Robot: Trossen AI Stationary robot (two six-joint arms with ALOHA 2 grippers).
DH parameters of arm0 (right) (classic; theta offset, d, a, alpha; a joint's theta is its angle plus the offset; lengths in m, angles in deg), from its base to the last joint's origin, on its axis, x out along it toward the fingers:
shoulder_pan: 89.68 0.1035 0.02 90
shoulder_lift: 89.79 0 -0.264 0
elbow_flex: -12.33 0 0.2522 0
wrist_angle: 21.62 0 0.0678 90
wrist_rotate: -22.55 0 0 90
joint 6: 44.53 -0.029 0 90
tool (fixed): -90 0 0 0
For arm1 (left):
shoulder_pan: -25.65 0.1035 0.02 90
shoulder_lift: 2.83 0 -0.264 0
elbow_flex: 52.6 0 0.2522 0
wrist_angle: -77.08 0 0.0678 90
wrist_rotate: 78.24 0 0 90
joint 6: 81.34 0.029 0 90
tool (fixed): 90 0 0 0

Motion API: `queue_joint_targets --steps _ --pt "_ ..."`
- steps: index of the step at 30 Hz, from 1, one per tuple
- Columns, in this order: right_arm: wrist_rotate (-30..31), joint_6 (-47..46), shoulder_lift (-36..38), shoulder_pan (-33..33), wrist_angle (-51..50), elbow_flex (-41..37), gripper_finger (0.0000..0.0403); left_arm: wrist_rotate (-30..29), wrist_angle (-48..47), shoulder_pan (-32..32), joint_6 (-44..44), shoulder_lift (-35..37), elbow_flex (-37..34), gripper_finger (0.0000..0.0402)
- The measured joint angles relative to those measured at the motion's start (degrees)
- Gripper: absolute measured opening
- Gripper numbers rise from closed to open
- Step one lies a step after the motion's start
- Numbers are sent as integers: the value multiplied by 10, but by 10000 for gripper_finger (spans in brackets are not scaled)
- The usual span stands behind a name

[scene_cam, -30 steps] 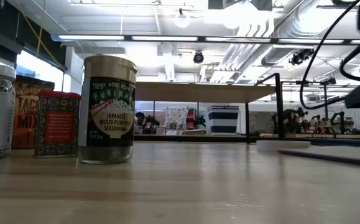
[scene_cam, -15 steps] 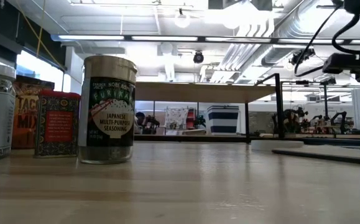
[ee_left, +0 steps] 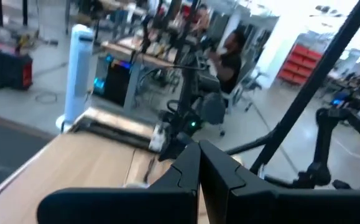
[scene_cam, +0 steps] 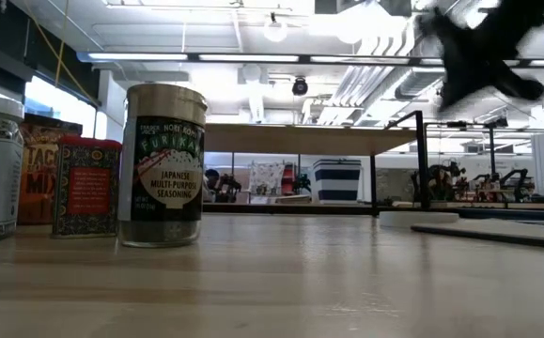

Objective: Shelf spices
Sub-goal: Move the black pen to the top right of the table

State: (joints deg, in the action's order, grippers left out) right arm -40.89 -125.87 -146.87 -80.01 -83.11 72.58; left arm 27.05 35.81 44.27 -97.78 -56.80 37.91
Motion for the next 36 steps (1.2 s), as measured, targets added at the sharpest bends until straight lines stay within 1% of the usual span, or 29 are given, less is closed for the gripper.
queue_joint_targets --steps 2,3,4,5,7,9,10,12,13,15,18,22,24,27,31,34,36 --pt "0 129 -1 -21 0 72 0 -7 16 -3 0 0 0 0" --pt "-11 191 -6 -32 -9 106 0 -8 20 -3 0 0 0 0" --pt "-31 240 -15 -41 -31 138 0 -8 22 -3 0 0 0 0" --pt "-52 276 -29 -50 -75 166 0 -9 22 -3 0 0 0 0" --pt "-88 308 -61 -64 -190 204 0 -9 21 -3 -1 0 0 0" --pt "-123 315 -96 -71 -291 211 0 -9 21 -3 -11 0 0 0" --pt "-136 314 -113 -72 -326 205 0 -9 21 -3 -14 0 0 0" --pt "-159 291 -134 -71 -354 174 0 -9 21 -3 -15 0 0 0" --pt "-177 277 -142 -71 -349 149 0 -9 21 -3 -15 0 0 0" --pt "-222 254 -155 -71 -307 90 0 -9 21 -3 -15 0 0 0" --pt "-249 199 -157 -79 -273 13 0 -9 21 -3 -15 0 0 0" --pt "-254 131 -139 -108 -236 -57 0 -17 21 -4 -15 0 0 0" --pt "-231 109 -139 -123 -237 -57 0 -25 21 -3 -15 0 0 0" --pt "-211 102 -138 -146 -177 -55 0 -28 21 -3 -18 0 0 0" --pt "-240 58 -141 -167 -94 -96 0 -27 20 -4 -30 0 0 0" --pt "-241 16 -140 -174 -85 -126 0 -25 20 -4 -30 0 0 0" --pt "-237 5 -136 -179 -84 -137 0 -25 20 -4 -30 0 0 0"
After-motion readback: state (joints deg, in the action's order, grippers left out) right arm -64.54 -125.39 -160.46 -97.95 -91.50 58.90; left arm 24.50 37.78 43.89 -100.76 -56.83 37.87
